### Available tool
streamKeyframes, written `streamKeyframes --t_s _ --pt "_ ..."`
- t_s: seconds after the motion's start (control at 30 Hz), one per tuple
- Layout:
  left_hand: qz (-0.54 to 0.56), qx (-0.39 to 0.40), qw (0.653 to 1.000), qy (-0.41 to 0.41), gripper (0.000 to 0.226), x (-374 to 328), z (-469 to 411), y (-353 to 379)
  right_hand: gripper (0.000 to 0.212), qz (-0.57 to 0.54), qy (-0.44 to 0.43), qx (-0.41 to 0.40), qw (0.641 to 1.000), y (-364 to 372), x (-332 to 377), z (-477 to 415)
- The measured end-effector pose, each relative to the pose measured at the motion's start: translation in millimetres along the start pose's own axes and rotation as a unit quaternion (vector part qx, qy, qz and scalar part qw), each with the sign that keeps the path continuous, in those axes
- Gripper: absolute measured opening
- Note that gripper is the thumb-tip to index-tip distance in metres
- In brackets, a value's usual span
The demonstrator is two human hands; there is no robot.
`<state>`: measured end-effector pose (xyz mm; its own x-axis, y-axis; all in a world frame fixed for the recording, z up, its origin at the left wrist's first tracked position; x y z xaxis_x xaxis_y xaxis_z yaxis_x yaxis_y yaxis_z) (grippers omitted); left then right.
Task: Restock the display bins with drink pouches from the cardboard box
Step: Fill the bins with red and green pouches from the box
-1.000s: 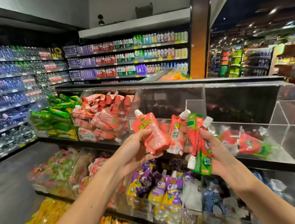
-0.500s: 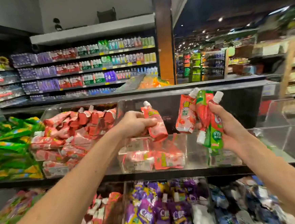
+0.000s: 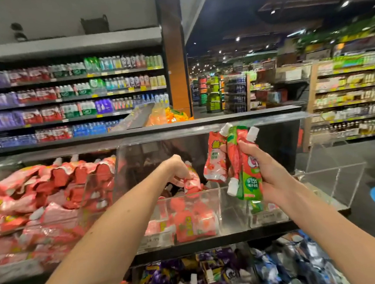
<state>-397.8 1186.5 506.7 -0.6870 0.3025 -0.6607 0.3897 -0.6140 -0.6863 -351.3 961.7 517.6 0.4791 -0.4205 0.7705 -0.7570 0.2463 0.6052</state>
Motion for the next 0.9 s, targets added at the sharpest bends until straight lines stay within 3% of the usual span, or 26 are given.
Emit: streamKeyframes --t_s 0.07,0.23,0.3,0.47,0.53,0.6,0.67,0.77,0.83,0.9 --pt "-0.044 0.032 0.998 -0.021 0.017 -4 -5 9 0.067 0.0 0.004 -0.003 1.0 -1 -2 -1" --pt "-0.182 0.051 0.98 -0.054 0.024 -2 -14 25 0.037 0.031 0.001 -0.014 0.999 -6 -5 -1" --pt "-0.223 0.022 0.974 -0.039 0.03 -3 -17 26 0.024 0.031 -0.004 -0.026 0.999 -8 -5 0" --pt "-0.337 -0.084 0.937 0.043 0.063 0 -18 21 0.025 0.029 -0.003 -0.045 0.999 -5 -5 -1" --pt "-0.266 -0.11 0.949 0.126 0.045 -3 -10 7 0.025 0.026 0.001 -0.05 0.998 -2 -5 -1" --pt "-0.019 -0.066 0.983 0.169 0.013 -8 10 -13 0.025 0.018 0.004 -0.045 0.999 1 -4 -3" --pt "0.166 0.027 0.971 0.172 0.011 -7 44 -32 0.026 0.011 0.012 -0.035 0.999 5 -6 -4" --pt "0.179 0.131 0.958 0.18 0.038 5 87 -48 0.03 0.022 0.026 -0.007 0.999 13 -12 -11" --pt "0.149 0.122 0.962 0.191 0.052 17 101 -49 0.05 0.03 0.025 -0.003 0.999 21 -18 -19" --pt "0.133 0.055 0.969 0.203 0.054 24 104 -50 0.051 0.044 0.028 -0.006 0.999 33 -26 -27"
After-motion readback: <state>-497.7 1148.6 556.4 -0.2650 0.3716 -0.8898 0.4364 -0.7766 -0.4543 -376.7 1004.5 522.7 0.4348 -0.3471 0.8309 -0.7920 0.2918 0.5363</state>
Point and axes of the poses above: each hand's wrist, its own z-axis away from the middle knuckle, its own y-axis out of the palm, x = y × z, the point moved 1 cm from there along -z, towards the middle knuckle, and after that the axes turned 9 degrees about -y, right-handed, at the moved point
